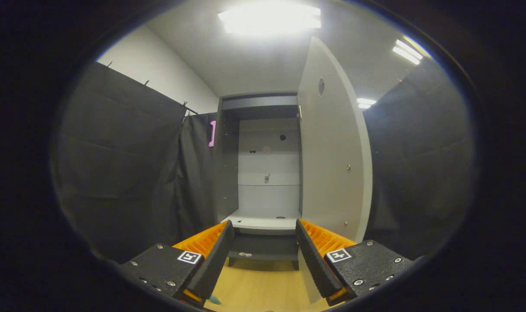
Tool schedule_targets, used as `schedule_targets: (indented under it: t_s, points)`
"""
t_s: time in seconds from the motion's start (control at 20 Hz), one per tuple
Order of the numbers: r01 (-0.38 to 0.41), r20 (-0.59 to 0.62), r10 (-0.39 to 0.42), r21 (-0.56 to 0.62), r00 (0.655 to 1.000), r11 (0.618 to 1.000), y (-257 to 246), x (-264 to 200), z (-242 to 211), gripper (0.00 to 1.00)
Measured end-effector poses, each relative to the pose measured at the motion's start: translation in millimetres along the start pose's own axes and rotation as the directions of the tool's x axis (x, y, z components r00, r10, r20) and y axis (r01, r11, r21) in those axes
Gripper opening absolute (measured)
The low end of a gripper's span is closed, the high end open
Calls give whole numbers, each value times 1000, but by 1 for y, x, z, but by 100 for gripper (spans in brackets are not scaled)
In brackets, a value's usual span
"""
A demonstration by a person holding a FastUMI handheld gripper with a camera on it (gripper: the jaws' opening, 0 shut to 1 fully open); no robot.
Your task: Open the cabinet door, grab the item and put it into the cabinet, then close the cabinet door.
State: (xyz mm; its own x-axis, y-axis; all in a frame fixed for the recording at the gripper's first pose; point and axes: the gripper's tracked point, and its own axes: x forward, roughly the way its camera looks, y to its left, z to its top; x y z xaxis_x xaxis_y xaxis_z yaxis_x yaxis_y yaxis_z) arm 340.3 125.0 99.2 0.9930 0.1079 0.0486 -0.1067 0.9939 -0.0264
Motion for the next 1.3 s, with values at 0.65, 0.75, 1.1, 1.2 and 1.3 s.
schedule_targets:
  t_s: [0.65, 0.75, 1.1, 1.2, 1.3]
  points:
    - [-98, -125, 111, 107, 986, 989, 55, -4, -65, 93]
    - [-107, -151, 122, 106, 981, 989, 60, -5, -75, 93]
    - [-125, -251, 142, 83, 957, 989, 67, -20, -106, 93]
    - [-124, -286, 143, 85, 947, 989, 69, -23, -117, 93]
    - [-125, -318, 147, 86, 937, 988, 72, -27, -126, 93]
